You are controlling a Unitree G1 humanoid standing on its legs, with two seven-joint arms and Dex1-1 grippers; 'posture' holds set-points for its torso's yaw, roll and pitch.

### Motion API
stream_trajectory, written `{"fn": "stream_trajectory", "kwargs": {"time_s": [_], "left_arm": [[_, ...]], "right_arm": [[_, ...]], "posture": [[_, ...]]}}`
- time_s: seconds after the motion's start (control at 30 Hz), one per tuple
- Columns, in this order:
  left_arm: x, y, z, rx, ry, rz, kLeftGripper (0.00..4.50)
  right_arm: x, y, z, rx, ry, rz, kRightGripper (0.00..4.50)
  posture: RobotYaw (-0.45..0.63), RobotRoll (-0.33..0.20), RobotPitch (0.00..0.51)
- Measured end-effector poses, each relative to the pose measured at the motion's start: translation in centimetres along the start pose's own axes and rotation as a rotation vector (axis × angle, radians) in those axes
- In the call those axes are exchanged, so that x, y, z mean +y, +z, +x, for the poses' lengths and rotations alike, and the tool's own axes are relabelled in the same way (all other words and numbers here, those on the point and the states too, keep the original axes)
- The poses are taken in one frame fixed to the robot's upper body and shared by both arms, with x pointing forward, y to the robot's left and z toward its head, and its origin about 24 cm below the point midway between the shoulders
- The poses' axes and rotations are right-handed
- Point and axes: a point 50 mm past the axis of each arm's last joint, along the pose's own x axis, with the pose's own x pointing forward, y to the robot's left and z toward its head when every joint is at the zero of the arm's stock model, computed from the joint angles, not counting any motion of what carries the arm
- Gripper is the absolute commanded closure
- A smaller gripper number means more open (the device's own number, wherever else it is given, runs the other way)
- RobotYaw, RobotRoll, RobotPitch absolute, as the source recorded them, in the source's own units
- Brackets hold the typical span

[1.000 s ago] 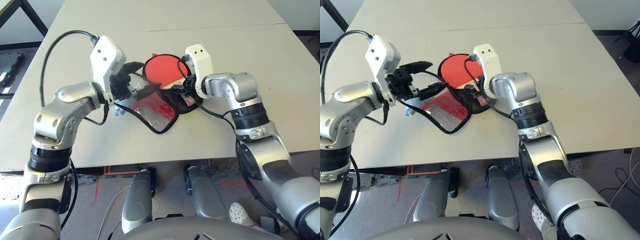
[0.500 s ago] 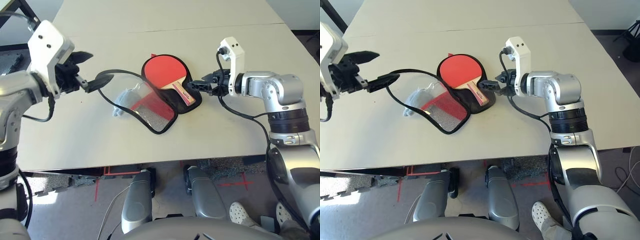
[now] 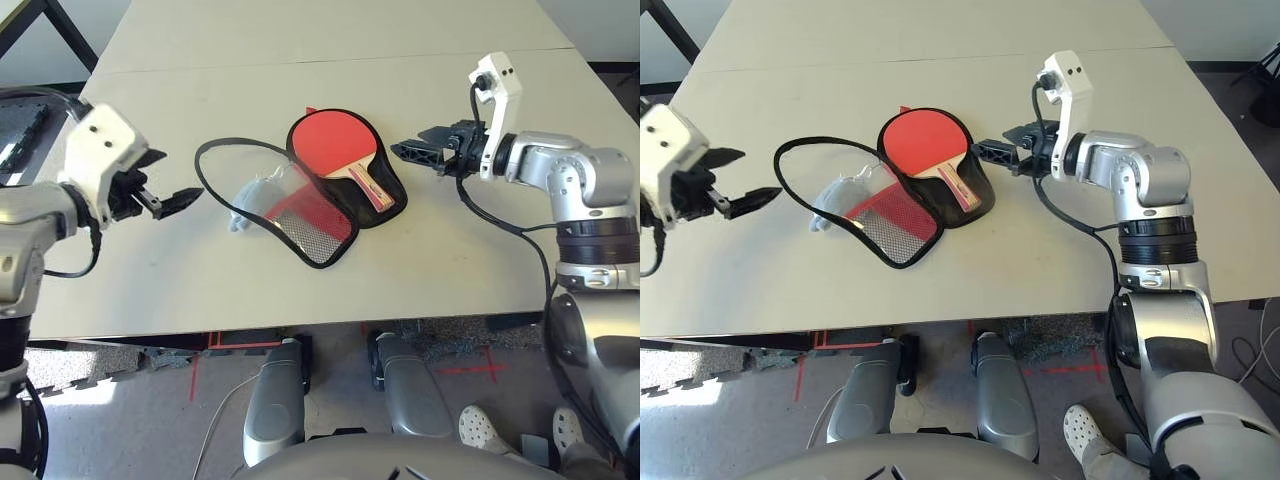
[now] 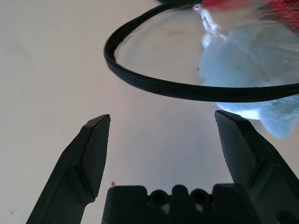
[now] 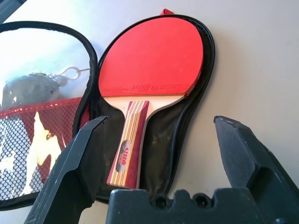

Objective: Store the ping-pong paddle in its case and zip it.

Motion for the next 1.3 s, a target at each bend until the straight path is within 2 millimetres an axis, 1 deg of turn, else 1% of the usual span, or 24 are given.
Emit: {"fn": "stream_trajectory", "kwargs": {"time_s": [0.07, 0.13, 0.2, 0.3, 0.37, 0.47, 0.53, 0.57, 0.67, 0.77, 0.83, 0.93, 1.07, 1.23, 1.3], "left_arm": [[-0.4, 0.0, 0.6, -0.009, -0.022, -0.005, 0.00], [-0.9, 0.6, 1.3, -0.044, -0.049, -0.015, 0.00], [-1.4, 2.3, 2.1, -0.122, -0.091, -0.041, 0.00], [-2.4, 5.6, 2.7, -0.242, -0.158, -0.027, 0.00], [-3.0, 6.7, 3.2, -0.272, -0.186, -0.019, 0.00], [-5.2, 8.2, 5.4, -0.330, -0.261, -0.047, 0.00], [-7.1, 8.8, 7.0, -0.351, -0.320, -0.058, 0.00], [-8.3, 9.3, 8.1, -0.357, -0.346, -0.058, 0.00], [-10.5, 9.5, 10.1, -0.352, -0.376, -0.076, 0.00], [-11.8, 9.3, 11.5, -0.339, -0.377, -0.083, 0.00], [-11.8, 9.2, 11.8, -0.329, -0.368, -0.074, 0.00], [-11.0, 9.2, 11.5, -0.330, -0.344, -0.060, 0.00], [-9.2, 8.9, 10.6, -0.316, -0.294, -0.040, 0.00], [-7.9, 8.3, 9.5, -0.302, -0.257, -0.022, 0.00], [-7.8, 8.3, 9.1, -0.305, -0.252, -0.018, 0.00]], "right_arm": [[-0.1, 0.0, -0.1, -0.002, -0.010, 0.001, 0.03], [-0.3, 0.1, -0.3, -0.011, -0.027, 0.012, 0.03], [-0.6, 0.3, -0.7, -0.031, -0.046, 0.027, 0.03], [-0.8, 0.4, -0.8, -0.051, -0.057, 0.040, 0.03], [-1.2, 0.4, -1.1, -0.065, -0.075, 0.050, 0.03], [-1.9, 0.1, -1.4, -0.066, -0.103, 0.068, 0.03], [-2.2, 0.1, -1.5, -0.070, -0.114, 0.066, 0.03], [-2.5, 0.0, -1.7, -0.075, -0.127, 0.064, 0.03], [-3.1, 0.3, -2.4, -0.101, -0.157, 0.062, 0.03], [-3.4, 0.3, -2.7, -0.106, -0.174, 0.066, 0.03], [-3.5, 0.4, -2.9, -0.121, -0.173, 0.074, 0.03], [-3.6, 0.5, -3.2, -0.148, -0.131, 0.101, 0.03], [-3.1, 0.0, -3.1, -0.164, 0.034, 0.186, 0.03], [-3.5, -1.0, -3.1, -0.115, 0.048, 0.246, 0.03], [-3.7, -1.6, -3.0, -0.087, 0.045, 0.279, 0.03]], "posture": [[0.09, 0.000, 0.206], [0.09, 0.000, 0.207], [0.08, 0.000, 0.206], [0.08, 0.000, 0.208], [0.07, 0.000, 0.210], [0.06, 0.000, 0.209], [0.05, 0.000, 0.209], [0.05, 0.000, 0.209], [0.04, 0.000, 0.209], [0.03, 0.000, 0.210], [0.03, 0.000, 0.211], [0.03, 0.000, 0.213], [0.04, 0.000, 0.215], [0.05, 0.000, 0.216], [0.06, 0.000, 0.215]]}}
